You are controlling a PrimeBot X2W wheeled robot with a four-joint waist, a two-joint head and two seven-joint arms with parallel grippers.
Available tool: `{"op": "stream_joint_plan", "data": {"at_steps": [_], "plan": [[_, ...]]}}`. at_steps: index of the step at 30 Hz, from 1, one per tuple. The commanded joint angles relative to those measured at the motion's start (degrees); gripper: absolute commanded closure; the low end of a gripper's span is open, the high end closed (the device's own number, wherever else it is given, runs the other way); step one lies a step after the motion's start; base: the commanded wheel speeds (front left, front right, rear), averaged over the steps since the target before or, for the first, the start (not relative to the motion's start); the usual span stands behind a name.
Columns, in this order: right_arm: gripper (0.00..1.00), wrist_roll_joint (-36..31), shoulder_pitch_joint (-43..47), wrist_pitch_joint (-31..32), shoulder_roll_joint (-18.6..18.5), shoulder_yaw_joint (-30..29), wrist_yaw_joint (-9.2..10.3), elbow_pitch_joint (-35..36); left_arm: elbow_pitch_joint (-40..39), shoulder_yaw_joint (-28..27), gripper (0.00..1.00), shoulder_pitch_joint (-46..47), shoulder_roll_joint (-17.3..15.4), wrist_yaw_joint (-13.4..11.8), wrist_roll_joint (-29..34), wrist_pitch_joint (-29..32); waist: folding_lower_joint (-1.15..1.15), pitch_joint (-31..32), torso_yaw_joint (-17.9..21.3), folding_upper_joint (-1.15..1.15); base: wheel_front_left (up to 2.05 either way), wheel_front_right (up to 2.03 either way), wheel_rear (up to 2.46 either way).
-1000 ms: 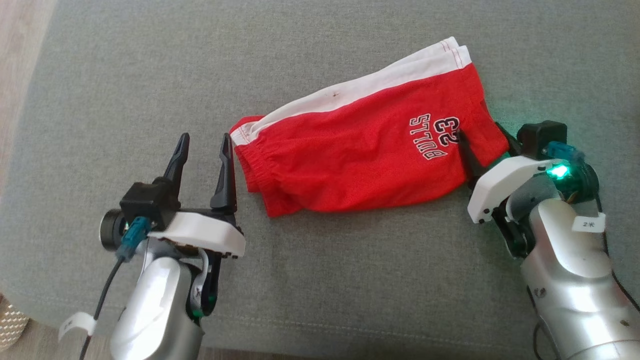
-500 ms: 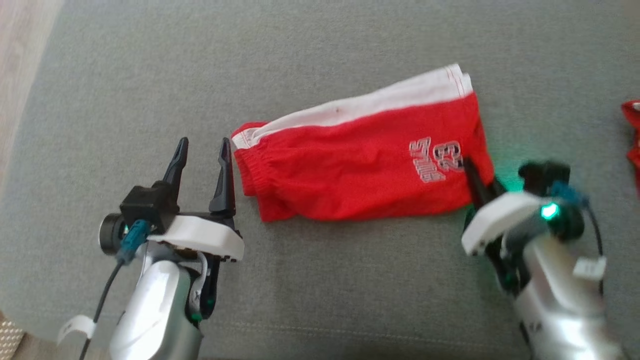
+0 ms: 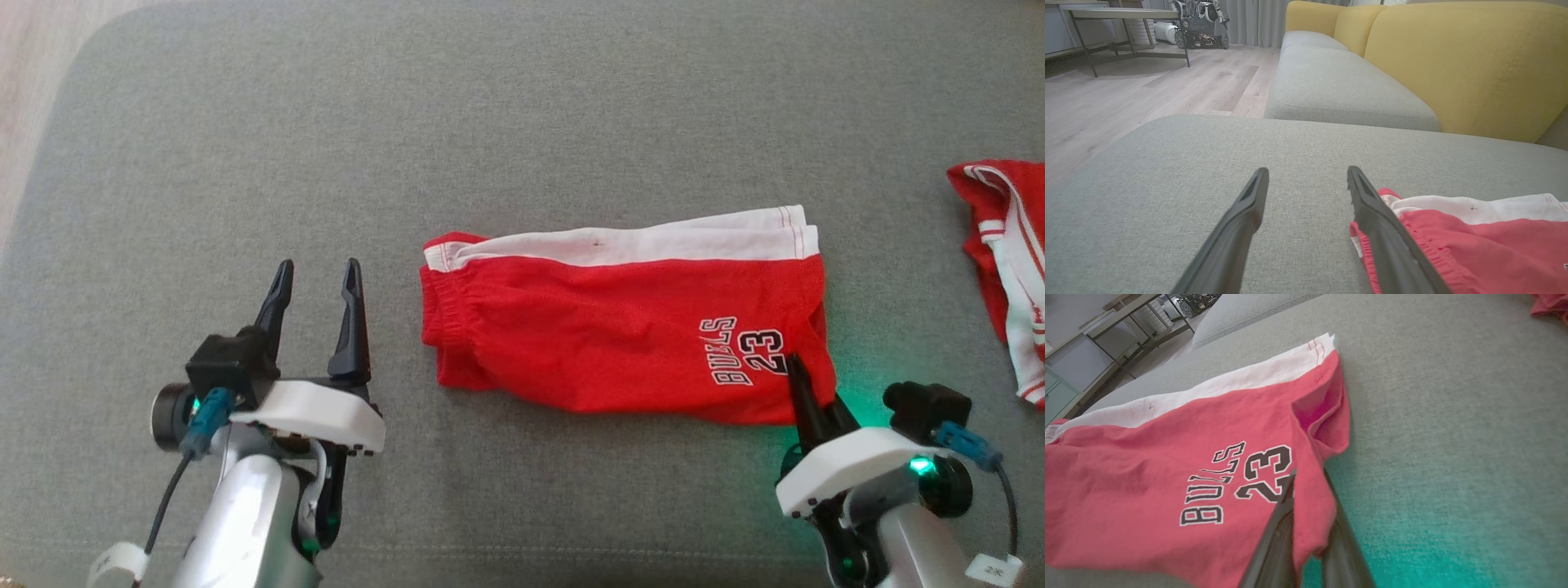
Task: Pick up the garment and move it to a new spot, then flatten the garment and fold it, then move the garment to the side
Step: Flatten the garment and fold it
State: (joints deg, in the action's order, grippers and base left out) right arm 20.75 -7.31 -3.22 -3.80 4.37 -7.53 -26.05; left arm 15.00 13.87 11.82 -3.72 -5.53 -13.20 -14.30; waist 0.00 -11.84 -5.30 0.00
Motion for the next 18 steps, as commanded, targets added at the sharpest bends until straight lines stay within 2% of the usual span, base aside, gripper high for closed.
{"op": "stream_joint_plan", "data": {"at_steps": [1,6,9,13,18], "plan": [[1.00,0.0,0.1,0.6,0.6,0.5,0.04,2.7,-1.7,-2.1,0.00,0.6,-1.2,-0.1,0.5,-0.7,0.00,0.1,0.2,0.00,0.00,0.00,0.00],[1.00,-1.1,1.0,2.0,0.8,-0.9,0.04,5.9,-1.6,-1.8,0.00,0.5,-1.5,-0.1,0.3,-0.5,0.00,0.6,0.3,0.00,0.00,0.00,0.00],[1.00,-2.8,0.0,3.5,0.9,0.8,0.04,9.3,-1.5,-1.7,0.00,0.4,-1.6,-0.1,0.1,-0.5,0.00,1.3,0.2,0.00,0.00,0.00,0.00],[1.00,-5.1,-3.3,6.6,0.9,6.6,0.04,14.8,-1.2,-1.3,0.00,0.4,-1.7,0.1,-0.2,-0.4,0.00,2.5,-0.3,0.00,0.00,0.00,0.00],[1.00,-4.7,-8.4,10.4,0.9,17.8,0.04,17.6,-0.8,-0.5,0.00,0.5,-1.5,0.4,-0.5,-0.4,0.00,3.4,-2.0,0.00,0.00,0.00,0.00]]}}
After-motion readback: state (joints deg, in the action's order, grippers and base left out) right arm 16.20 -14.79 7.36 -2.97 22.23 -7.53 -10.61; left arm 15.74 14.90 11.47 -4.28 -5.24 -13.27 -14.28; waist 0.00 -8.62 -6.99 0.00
